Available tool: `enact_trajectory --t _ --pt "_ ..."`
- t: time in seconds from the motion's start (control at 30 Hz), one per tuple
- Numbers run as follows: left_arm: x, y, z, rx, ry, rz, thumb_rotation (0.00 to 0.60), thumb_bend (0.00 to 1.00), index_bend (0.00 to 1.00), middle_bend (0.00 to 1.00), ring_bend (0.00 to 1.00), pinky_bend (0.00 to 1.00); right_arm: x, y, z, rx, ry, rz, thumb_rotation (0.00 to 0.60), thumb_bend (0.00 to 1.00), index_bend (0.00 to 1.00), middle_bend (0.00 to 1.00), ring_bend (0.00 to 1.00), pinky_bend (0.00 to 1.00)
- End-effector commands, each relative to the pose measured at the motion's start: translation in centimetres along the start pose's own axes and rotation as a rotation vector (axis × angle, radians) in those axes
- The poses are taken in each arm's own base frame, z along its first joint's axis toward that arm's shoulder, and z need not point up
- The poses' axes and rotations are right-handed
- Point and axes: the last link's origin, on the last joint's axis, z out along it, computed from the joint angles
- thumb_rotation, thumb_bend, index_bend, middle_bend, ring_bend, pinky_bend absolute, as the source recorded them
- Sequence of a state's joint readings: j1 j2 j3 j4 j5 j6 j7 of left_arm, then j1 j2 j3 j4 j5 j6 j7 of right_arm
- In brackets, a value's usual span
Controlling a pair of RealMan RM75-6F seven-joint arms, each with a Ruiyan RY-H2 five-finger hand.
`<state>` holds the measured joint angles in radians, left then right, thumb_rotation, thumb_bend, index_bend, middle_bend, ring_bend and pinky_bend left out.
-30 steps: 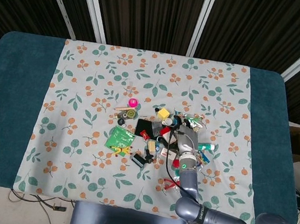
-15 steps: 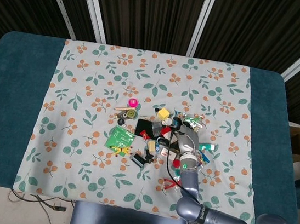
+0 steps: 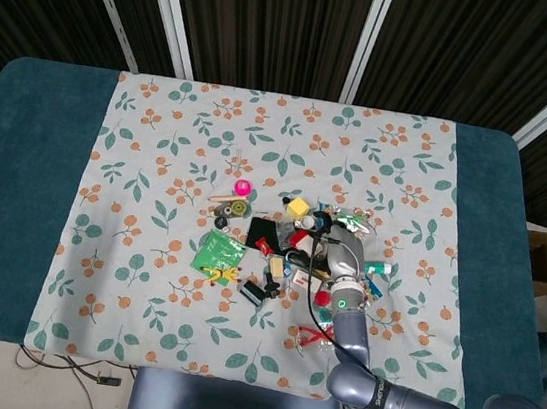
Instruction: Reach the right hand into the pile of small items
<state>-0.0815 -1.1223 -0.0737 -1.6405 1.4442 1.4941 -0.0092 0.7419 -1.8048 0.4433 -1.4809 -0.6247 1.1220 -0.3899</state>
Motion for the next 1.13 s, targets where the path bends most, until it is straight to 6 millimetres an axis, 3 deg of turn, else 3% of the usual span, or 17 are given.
enact_trajectory --t 0.03,0.23,0.4,0.67,0.9,1.13 --pt "0.0 -0.1 0.0 0.002 -0.001 0.001 0.600 0.58 0.07 0.00 0.00 0.04 1.3 -0.3 0.0 0.001 -0.009 0.053 0.600 0.39 0.22 0.52 0.20 0.23" --pt "-0.1 0.0 0.0 -0.001 -0.002 0.003 0.600 0.58 0.07 0.00 0.00 0.04 4.8 -0.7 -0.5 -0.006 -0.048 0.232 0.600 0.39 0.22 0.52 0.20 0.23" --pt "-0.1 0.1 -0.1 -0.002 -0.002 0.003 0.600 0.58 0.07 0.00 0.00 0.04 9.5 0.1 -1.8 -0.014 -0.113 0.431 0.600 0.39 0.23 0.53 0.20 0.23" --pt "-0.1 0.1 -0.3 -0.004 0.002 0.004 0.600 0.58 0.07 0.00 0.00 0.04 15.5 0.8 -3.6 0.036 -0.108 0.593 0.600 0.39 0.23 0.54 0.21 0.23" --pt "-0.2 0.2 -0.4 -0.008 0.002 0.006 0.600 0.58 0.07 0.00 0.00 0.04 18.5 1.1 -5.3 0.074 -0.152 0.714 0.600 0.39 0.24 0.54 0.21 0.23" --pt "-0.2 0.2 -0.4 -0.009 0.002 0.006 0.600 0.58 0.07 0.00 0.00 0.04 19.9 1.6 -5.9 0.073 -0.232 0.810 0.600 0.39 0.24 0.54 0.21 0.23"
